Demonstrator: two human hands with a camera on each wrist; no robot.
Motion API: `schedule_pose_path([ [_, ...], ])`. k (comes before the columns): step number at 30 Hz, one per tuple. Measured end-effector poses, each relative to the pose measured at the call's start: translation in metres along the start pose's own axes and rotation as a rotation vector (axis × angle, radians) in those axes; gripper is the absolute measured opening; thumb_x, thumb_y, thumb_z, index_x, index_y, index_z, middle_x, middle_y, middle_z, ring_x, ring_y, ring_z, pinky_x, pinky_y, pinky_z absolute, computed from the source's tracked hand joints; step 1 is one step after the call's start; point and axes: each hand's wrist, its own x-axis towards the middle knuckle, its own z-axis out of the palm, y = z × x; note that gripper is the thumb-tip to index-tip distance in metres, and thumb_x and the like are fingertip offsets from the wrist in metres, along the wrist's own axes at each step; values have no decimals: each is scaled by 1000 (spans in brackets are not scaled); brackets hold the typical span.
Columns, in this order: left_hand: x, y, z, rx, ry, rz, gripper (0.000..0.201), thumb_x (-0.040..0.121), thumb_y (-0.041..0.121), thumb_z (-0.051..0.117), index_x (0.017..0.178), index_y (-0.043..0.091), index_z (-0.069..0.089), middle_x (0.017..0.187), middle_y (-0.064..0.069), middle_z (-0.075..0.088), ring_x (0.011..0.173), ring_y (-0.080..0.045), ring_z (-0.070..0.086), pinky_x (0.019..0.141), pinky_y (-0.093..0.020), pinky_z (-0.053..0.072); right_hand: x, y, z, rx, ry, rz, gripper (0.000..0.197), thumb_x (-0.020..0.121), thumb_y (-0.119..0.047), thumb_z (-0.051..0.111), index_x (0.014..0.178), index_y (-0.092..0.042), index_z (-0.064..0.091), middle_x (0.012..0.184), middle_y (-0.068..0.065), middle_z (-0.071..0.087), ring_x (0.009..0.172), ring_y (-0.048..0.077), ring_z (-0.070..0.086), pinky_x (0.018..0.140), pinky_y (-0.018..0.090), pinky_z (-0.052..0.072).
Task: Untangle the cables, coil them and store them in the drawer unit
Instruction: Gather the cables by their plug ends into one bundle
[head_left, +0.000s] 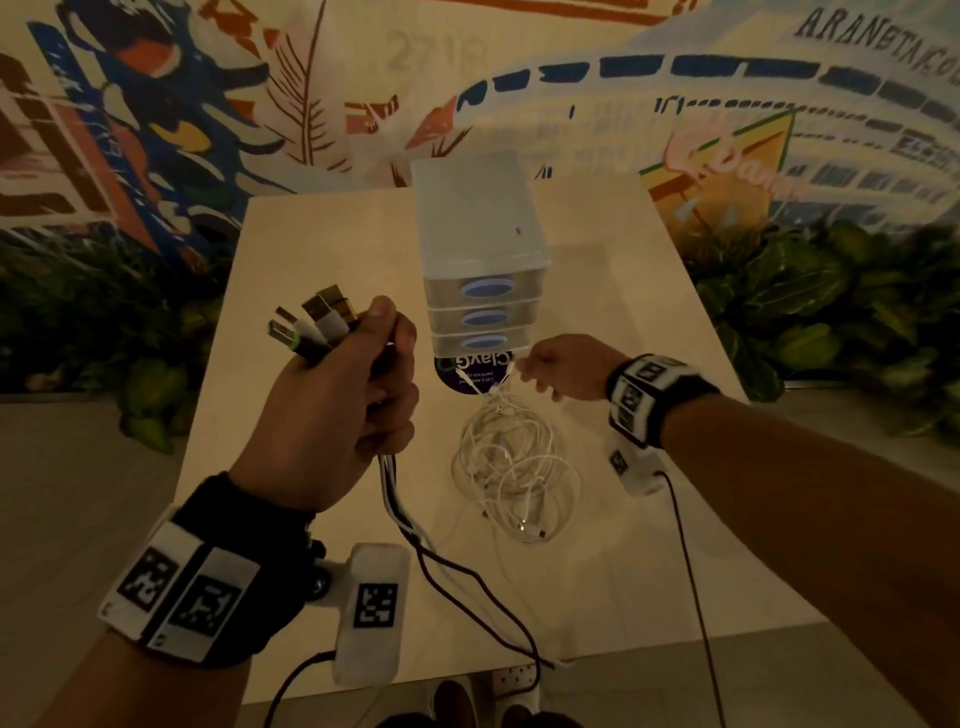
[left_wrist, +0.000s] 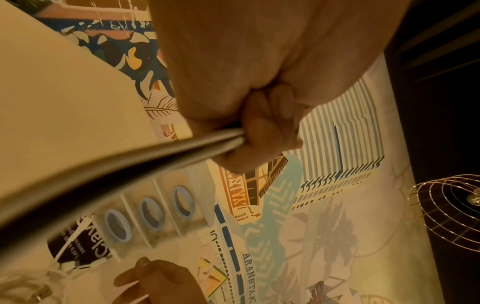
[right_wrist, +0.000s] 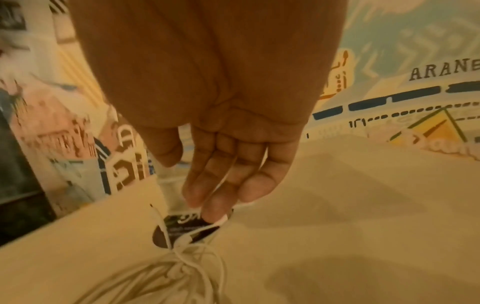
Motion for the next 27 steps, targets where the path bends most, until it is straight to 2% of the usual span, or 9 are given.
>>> schedule_pose_path([
  [2, 1, -2, -5, 3, 5, 1, 39, 107, 38, 37, 76, 18, 48, 60, 0, 17, 44, -10, 13, 38, -18, 19, 21, 1, 8, -3, -3, 95, 45, 104, -47, 49, 104, -8, 71, 94, 5, 73, 76, 19, 69, 70, 30, 55],
  [5, 2, -7, -12, 13, 23, -4, 39, 106, 39, 38, 74, 18, 48, 60, -1, 17, 42, -10, 14, 39, -18, 17, 42, 6, 19, -162, 38, 166, 63, 101, -60, 41, 106, -6, 73, 105, 12, 76, 94, 30, 71, 92, 40, 55],
  [8, 2, -12, -17, 14, 38, -15, 38, 104, 40, 40, 75, 17, 48, 59, -1, 17, 41, -9, 14, 39, -18, 17, 54, 6, 33, -269, 50, 204, 68, 97, -69, 42, 114, -9, 70, 118, 15, 71, 107, 32, 66, 88, 33, 47],
  [11, 3, -17, -22, 17, 45, -25, 37, 104, 40, 40, 75, 17, 49, 59, -1, 17, 42, -10, 14, 40, -19, 16, 59, 5, 44, -362, 12, 194, 66, 91, -72, 47, 119, -16, 67, 126, 13, 68, 111, 31, 63, 83, 33, 42],
  [14, 5, -21, -26, 24, 47, -31, 37, 102, 41, 42, 75, 17, 50, 60, -1, 17, 42, -9, 15, 41, -21, 14, 54, 8, 45, -312, 40, 162, 57, 92, -65, 55, 118, -16, 70, 125, 10, 68, 113, 31, 63, 91, 35, 49],
  [18, 6, -25, -28, 13, 56, -38, 37, 104, 40, 41, 75, 17, 50, 60, -1, 16, 41, -9, 15, 40, -20, 15, 48, 19, 43, -90, 140, 146, 36, 96, -42, 63, 113, -12, 73, 124, 10, 69, 118, 30, 61, 101, 35, 46],
  [21, 8, -28, -28, 20, 62, -43, 37, 104, 40, 42, 76, 17, 51, 59, -1, 17, 42, -9, 14, 41, -21, 14, 43, 28, 42, 67, 220, 117, 27, 95, -34, 66, 109, -13, 74, 117, 8, 70, 113, 27, 62, 95, 32, 45],
  [25, 10, -34, -28, 36, 56, -41, 38, 106, 39, 41, 77, 16, 52, 64, -5, 12, 43, -11, 13, 41, -22, 14, 27, 31, 40, 199, 271, 31, 13, 94, -31, 70, 92, -19, 71, 89, -1, 69, 90, 19, 63, 83, 28, 44],
  [27, 12, -38, -27, 40, 46, -42, 39, 106, 38, 41, 78, 15, 54, 66, -7, 11, 44, -12, 12, 41, -22, 15, 15, 30, 38, 230, 289, -24, 11, 93, -32, 71, 90, -21, 71, 89, -4, 71, 87, 16, 65, 83, 28, 47],
])
